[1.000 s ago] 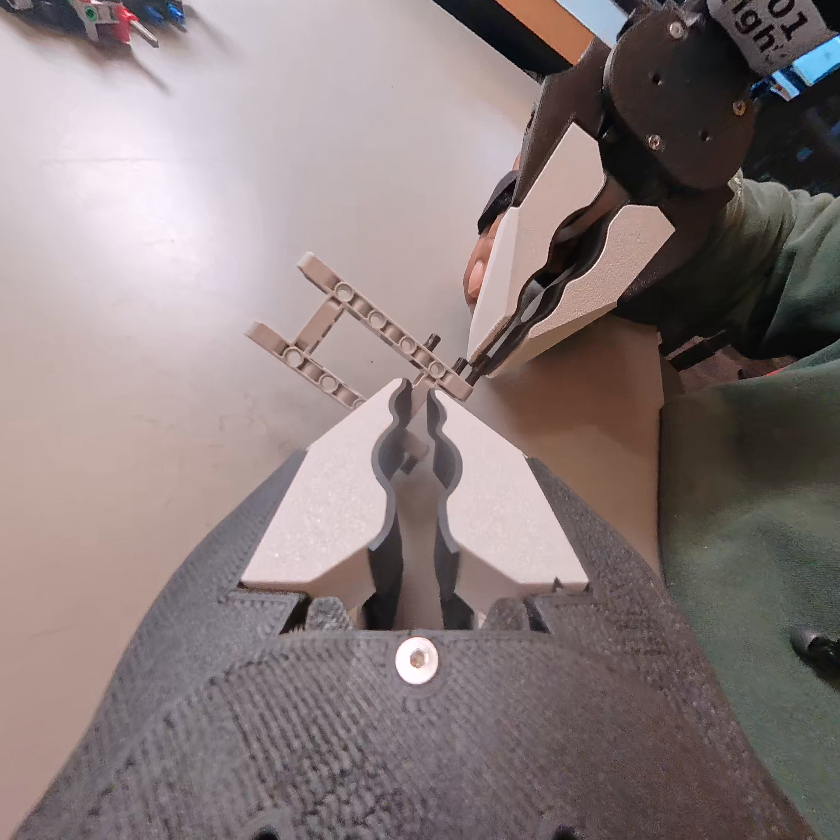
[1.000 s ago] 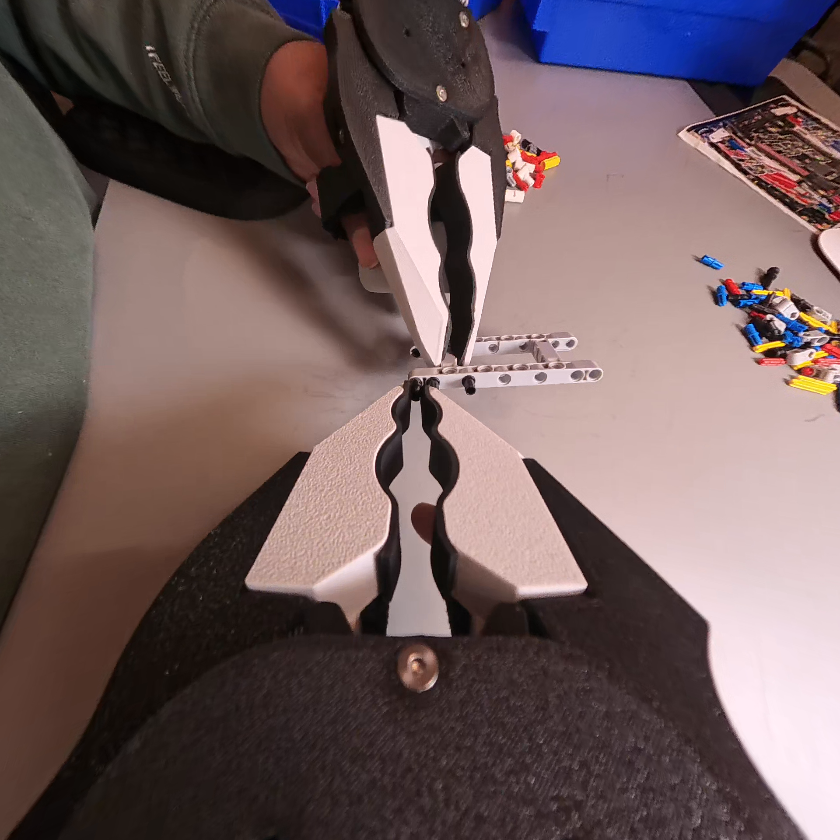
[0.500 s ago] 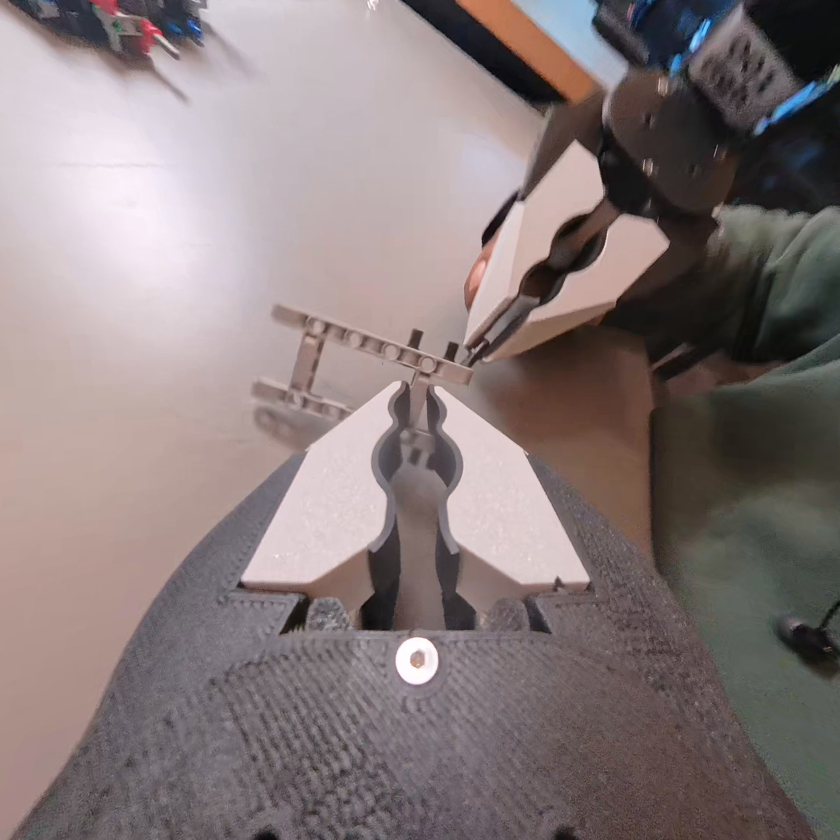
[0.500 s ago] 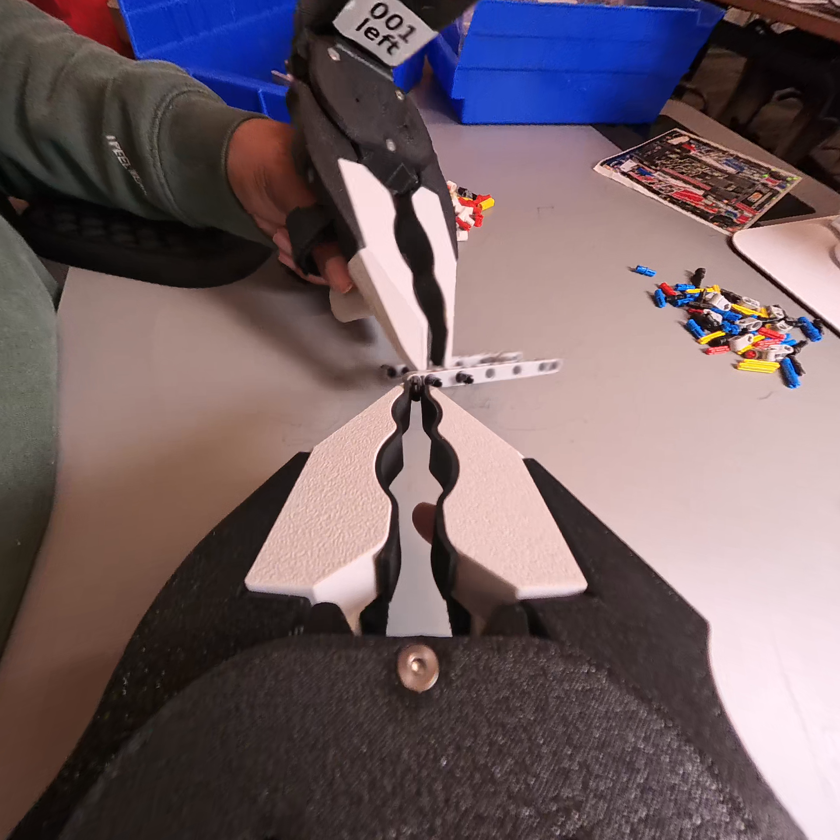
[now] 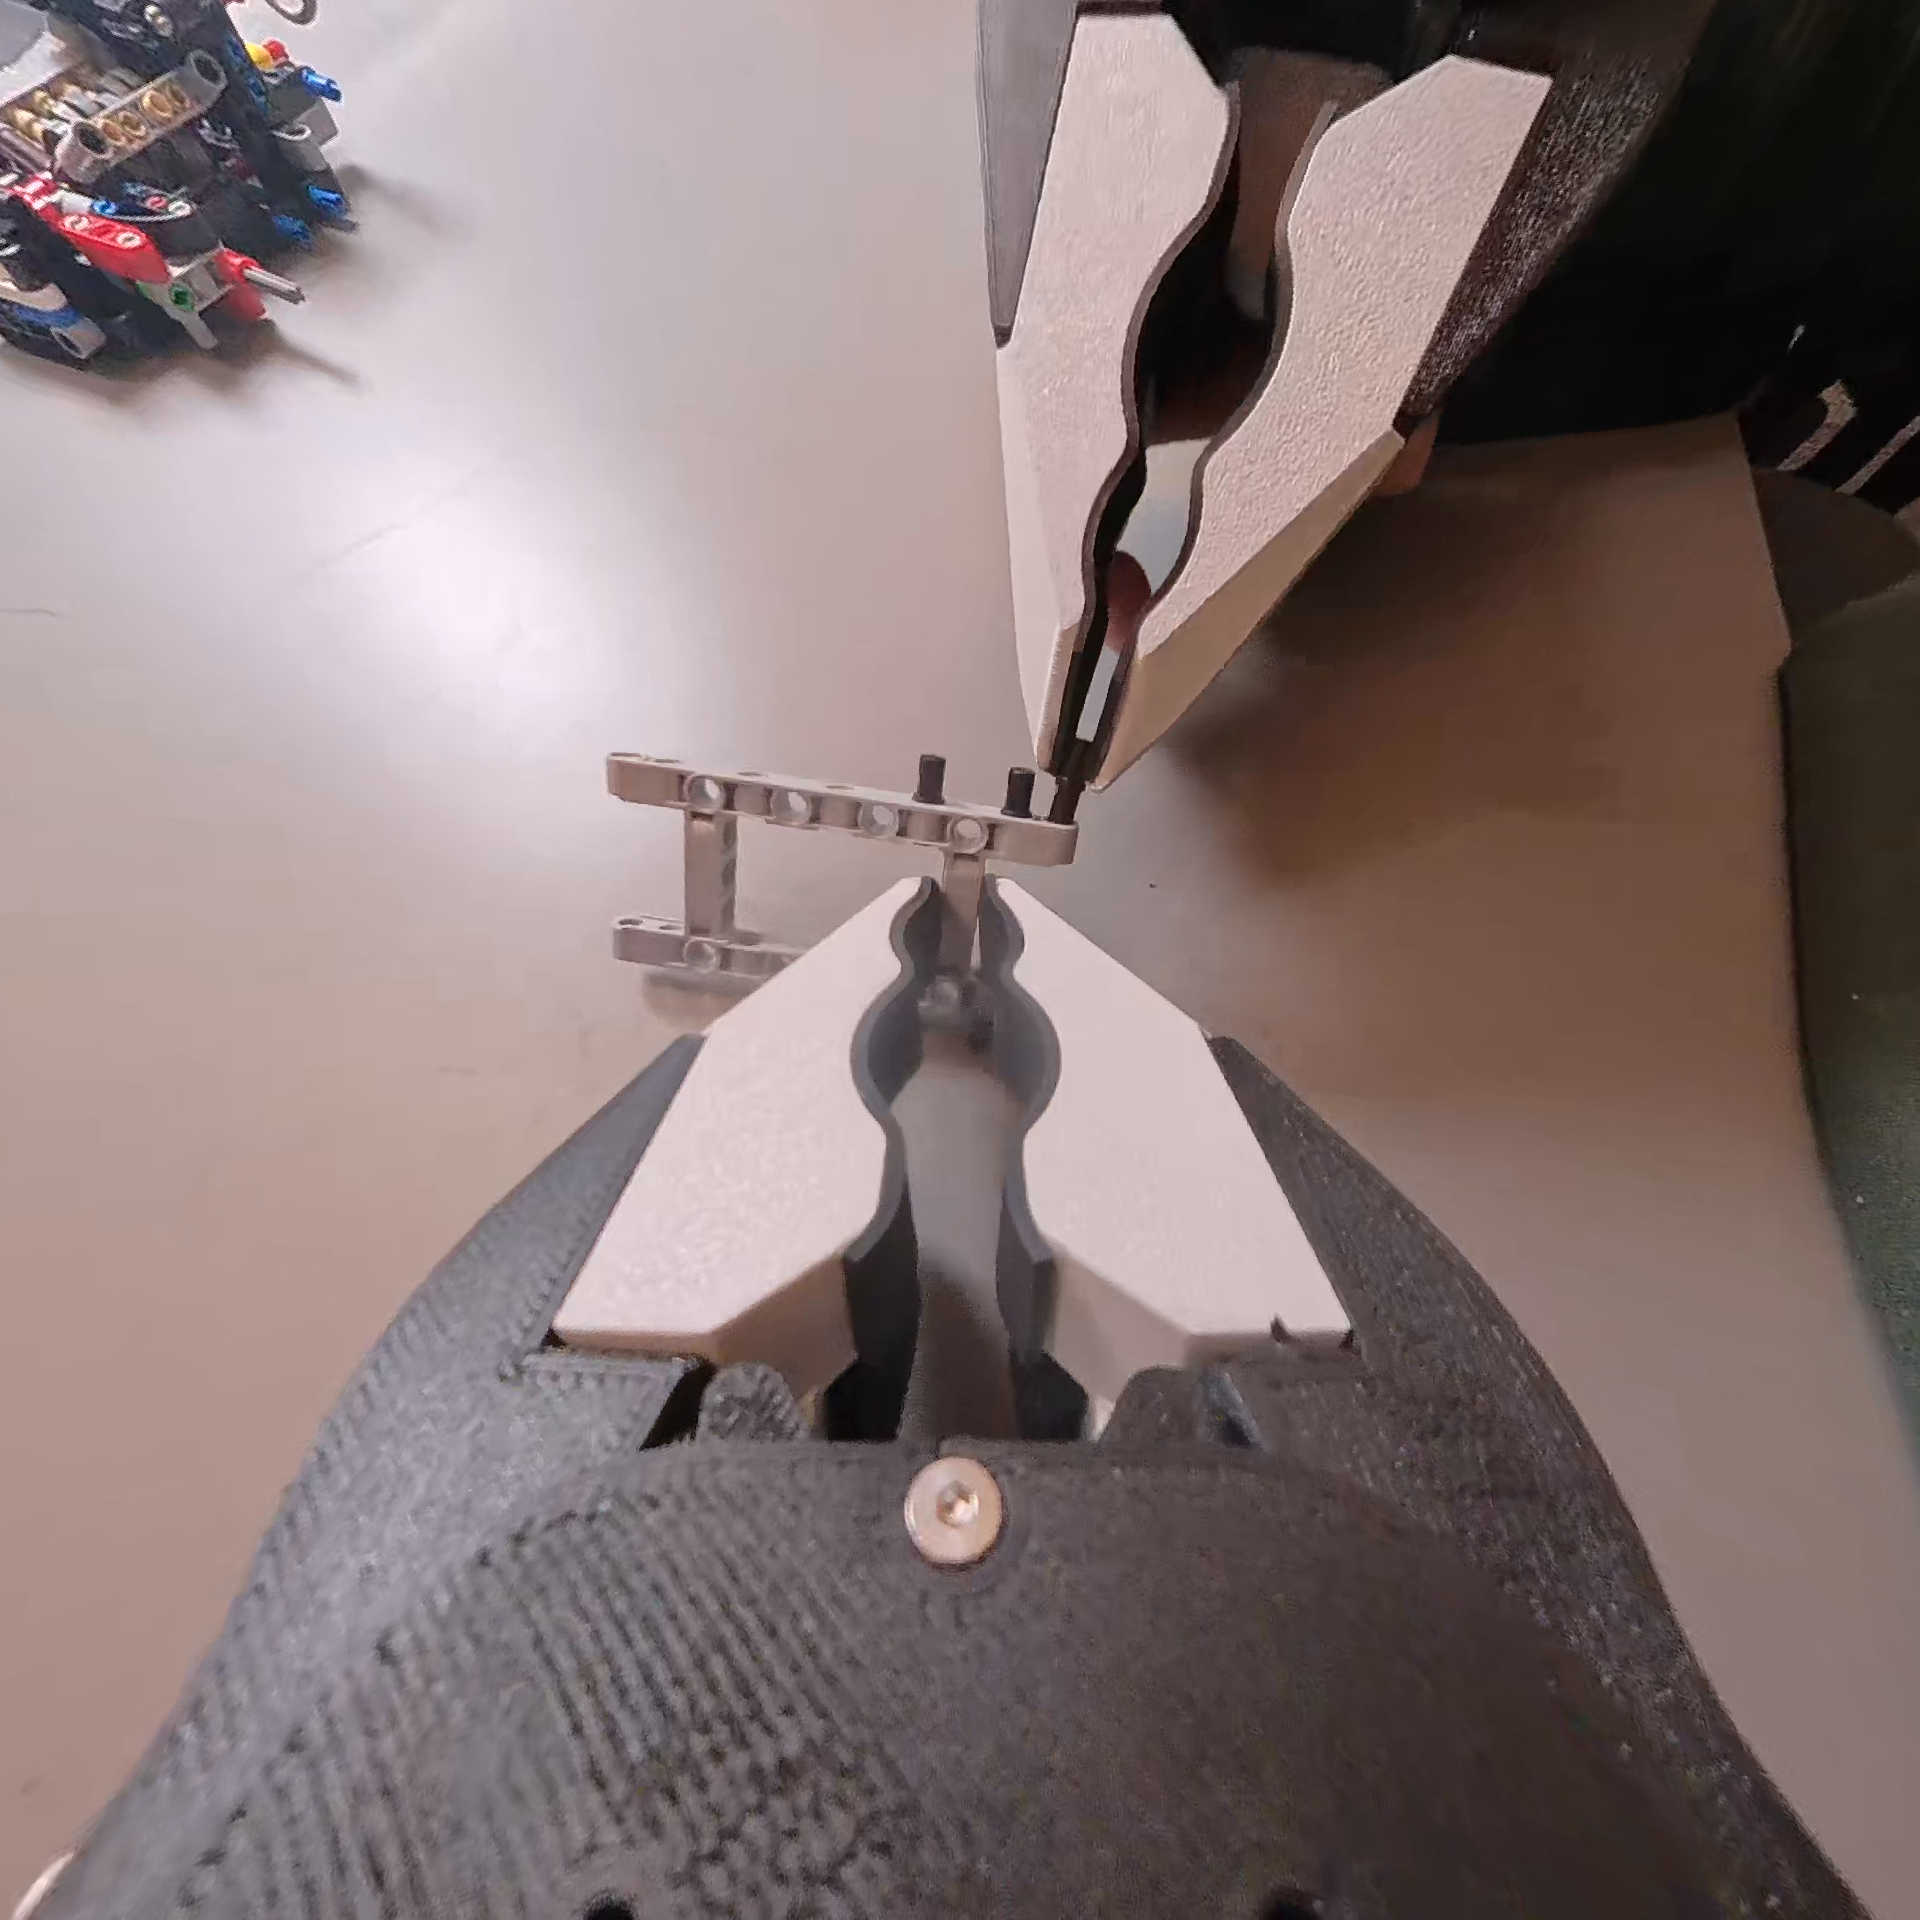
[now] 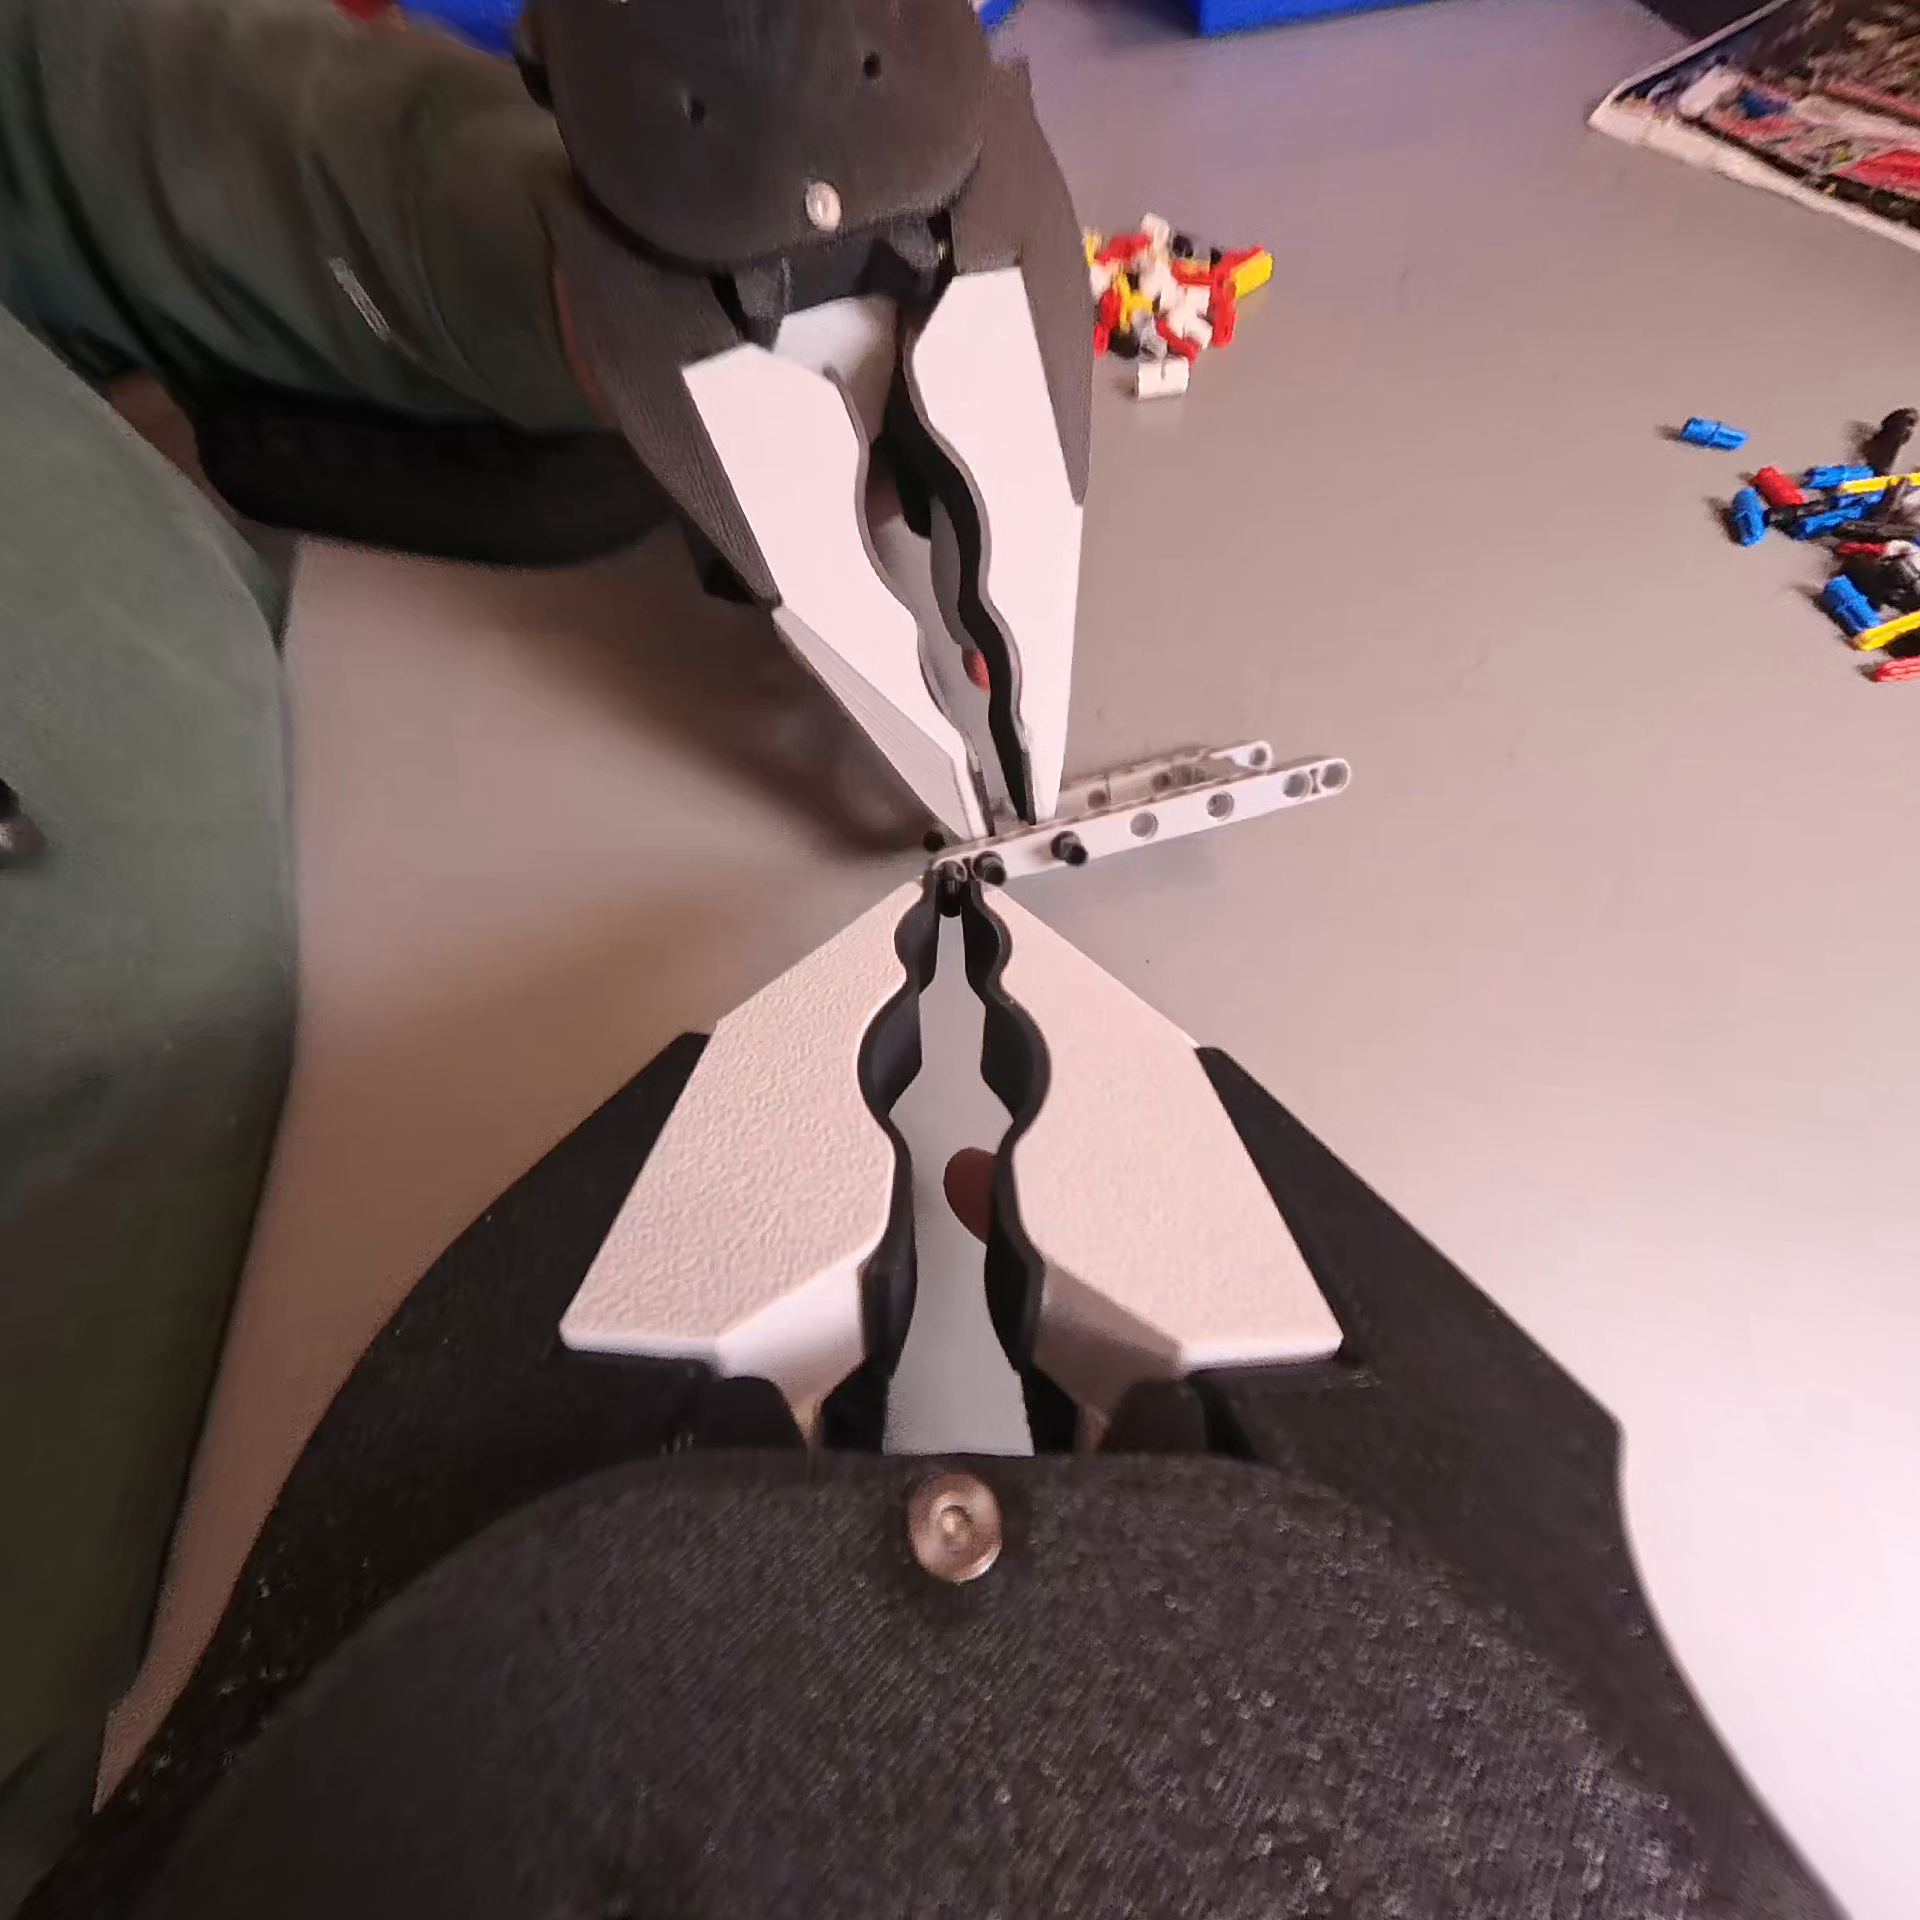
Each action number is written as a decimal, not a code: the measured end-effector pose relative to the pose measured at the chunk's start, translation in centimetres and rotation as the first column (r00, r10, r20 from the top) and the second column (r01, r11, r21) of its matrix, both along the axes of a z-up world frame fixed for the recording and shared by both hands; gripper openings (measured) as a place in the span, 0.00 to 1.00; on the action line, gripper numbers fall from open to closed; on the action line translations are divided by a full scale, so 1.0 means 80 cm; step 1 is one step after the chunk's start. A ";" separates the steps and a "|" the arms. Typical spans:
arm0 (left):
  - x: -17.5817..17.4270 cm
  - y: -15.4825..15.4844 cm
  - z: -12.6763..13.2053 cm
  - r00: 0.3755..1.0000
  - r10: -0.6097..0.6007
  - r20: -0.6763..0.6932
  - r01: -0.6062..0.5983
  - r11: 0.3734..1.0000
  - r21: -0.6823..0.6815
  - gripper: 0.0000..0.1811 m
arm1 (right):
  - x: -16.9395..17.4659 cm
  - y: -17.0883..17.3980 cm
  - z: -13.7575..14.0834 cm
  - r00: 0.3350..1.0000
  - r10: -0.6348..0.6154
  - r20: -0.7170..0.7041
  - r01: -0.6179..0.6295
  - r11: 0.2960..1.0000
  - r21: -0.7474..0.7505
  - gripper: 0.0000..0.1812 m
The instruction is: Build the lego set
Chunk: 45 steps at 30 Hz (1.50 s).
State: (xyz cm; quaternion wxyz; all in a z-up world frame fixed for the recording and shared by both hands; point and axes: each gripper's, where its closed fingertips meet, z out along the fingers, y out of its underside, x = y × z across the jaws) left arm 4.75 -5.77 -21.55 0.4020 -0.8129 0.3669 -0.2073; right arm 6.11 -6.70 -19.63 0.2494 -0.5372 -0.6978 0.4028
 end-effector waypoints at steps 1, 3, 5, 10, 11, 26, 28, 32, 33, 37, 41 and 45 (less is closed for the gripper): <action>0.001 0.001 -0.002 1.000 0.002 -0.019 -0.002 1.000 0.008 0.03 | 0.002 0.001 -0.003 1.000 0.005 0.030 -0.006 0.999 0.039 0.02; 0.004 0.002 -0.004 1.000 0.010 -0.024 -0.009 1.000 0.013 0.03 | 0.005 0.001 -0.005 0.998 0.014 0.059 -0.018 0.997 0.077 0.02; 0.004 0.004 -0.006 1.000 0.021 -0.008 -0.021 1.000 0.002 0.03 | 0.006 0.003 -0.009 0.998 0.003 0.068 -0.008 0.998 0.067 0.02; 0.004 0.004 -0.015 0.999 0.036 -0.009 -0.036 0.999 -0.018 0.02 | 0.005 0.000 -0.026 0.996 -0.030 0.086 0.034 0.999 -0.039 0.02; 0.003 0.004 -0.014 0.999 0.041 0.003 -0.041 0.999 -0.026 0.02 | 0.004 0.000 -0.025 0.996 -0.046 0.078 0.052 0.996 -0.072 0.02; 0.006 0.005 0.026 0.877 0.137 0.461 -0.022 0.969 -0.246 0.02 | -0.005 0.004 0.026 0.989 -0.083 -0.125 0.055 0.975 -0.217 0.02; 0.006 0.005 0.030 0.849 0.149 0.507 -0.009 0.963 -0.269 0.02 | -0.006 0.004 0.031 0.987 -0.077 -0.138 0.052 0.982 -0.181 0.02; 0.008 0.003 0.032 0.834 0.153 0.530 0.007 0.957 -0.288 0.02 | -0.006 0.000 0.033 0.993 -0.053 -0.108 0.037 0.989 -0.145 0.02; 0.009 0.002 0.032 0.835 0.151 0.529 0.009 0.957 -0.288 0.02 | -0.005 0.000 0.032 0.995 -0.044 -0.093 0.030 0.989 -0.145 0.02; 0.011 0.001 0.031 0.835 0.156 0.528 0.010 0.955 -0.298 0.02 | -0.005 -0.003 0.032 0.998 -0.018 -0.054 0.015 0.998 -0.055 0.02; 0.014 0.000 0.032 0.836 0.146 0.529 0.019 0.956 -0.294 0.02 | -0.005 -0.006 0.033 0.999 0.006 -0.031 -0.006 1.000 0.019 0.02; 0.013 0.001 0.039 0.826 0.135 0.547 0.027 0.960 -0.279 0.02 | -0.007 0.002 0.044 0.997 -0.016 -0.071 0.020 0.999 0.051 0.02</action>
